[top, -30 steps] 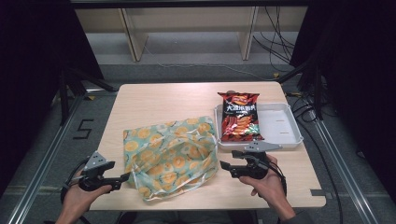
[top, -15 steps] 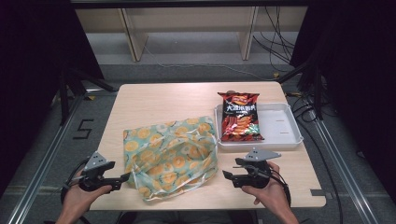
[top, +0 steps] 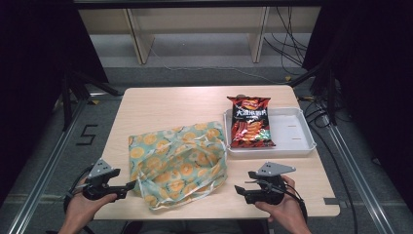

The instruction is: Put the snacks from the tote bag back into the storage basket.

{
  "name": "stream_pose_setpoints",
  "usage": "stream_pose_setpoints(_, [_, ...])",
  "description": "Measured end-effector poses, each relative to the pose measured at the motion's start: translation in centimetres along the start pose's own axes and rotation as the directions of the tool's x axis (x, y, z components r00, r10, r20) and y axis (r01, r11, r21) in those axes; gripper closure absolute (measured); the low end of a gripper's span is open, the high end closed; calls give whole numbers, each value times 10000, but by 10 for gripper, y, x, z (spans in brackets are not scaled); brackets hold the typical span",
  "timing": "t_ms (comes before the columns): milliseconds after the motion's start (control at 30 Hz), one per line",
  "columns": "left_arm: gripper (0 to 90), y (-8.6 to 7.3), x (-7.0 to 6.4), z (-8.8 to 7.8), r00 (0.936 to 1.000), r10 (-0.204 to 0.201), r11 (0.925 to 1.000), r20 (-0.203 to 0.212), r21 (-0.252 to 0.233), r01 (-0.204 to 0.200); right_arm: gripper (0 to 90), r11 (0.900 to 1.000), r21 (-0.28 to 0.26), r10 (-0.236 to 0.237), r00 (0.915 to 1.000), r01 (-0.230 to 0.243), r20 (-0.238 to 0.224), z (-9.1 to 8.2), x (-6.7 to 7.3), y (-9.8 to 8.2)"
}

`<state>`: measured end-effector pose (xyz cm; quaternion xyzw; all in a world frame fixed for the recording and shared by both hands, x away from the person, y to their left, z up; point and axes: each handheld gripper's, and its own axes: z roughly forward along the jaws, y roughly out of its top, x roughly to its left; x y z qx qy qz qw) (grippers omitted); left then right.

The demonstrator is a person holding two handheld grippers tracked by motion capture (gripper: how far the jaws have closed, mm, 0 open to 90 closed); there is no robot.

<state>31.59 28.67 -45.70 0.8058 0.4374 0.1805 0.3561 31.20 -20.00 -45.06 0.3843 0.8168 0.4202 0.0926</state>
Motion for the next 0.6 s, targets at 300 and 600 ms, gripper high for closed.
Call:
stream_pose_setpoints(300, [241, 0, 0, 1, 10000, 10, 10000, 0, -21, -10, 286, 9994, 52, -357, 9990, 355, 278, 1, -1, -2])
stream_pose_setpoints(600, [242, 0, 0, 1, 10000, -33, 10000, -3, -59, 33, 285, 9997, 98, -210, 9995, 208, 243, 1, 0, -1])
